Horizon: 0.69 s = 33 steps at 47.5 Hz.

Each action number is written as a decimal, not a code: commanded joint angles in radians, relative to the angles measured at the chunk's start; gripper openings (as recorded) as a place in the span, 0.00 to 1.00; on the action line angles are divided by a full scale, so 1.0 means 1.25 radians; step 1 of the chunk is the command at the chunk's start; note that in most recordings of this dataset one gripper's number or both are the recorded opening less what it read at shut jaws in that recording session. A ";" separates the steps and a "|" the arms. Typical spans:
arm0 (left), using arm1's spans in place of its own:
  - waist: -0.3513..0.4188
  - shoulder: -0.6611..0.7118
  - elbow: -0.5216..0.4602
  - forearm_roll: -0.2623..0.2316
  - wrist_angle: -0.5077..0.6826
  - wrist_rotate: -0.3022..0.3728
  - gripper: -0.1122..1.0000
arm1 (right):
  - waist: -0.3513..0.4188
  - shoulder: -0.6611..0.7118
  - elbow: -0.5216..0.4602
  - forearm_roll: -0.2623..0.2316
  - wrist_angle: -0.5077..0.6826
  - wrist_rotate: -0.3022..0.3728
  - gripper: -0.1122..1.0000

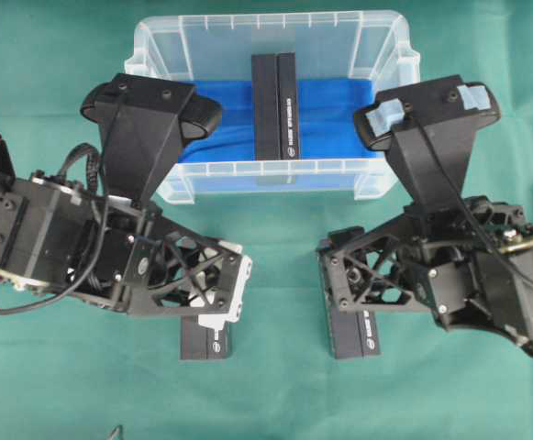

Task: Take the box out of the case with both arms.

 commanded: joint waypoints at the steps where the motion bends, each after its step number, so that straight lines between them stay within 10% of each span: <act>1: -0.010 -0.038 0.004 0.002 -0.001 -0.006 0.92 | 0.006 -0.040 -0.012 0.004 0.002 -0.006 0.93; 33: -0.032 -0.212 0.191 -0.004 0.026 -0.058 0.92 | 0.013 -0.229 0.177 0.044 0.025 0.001 0.93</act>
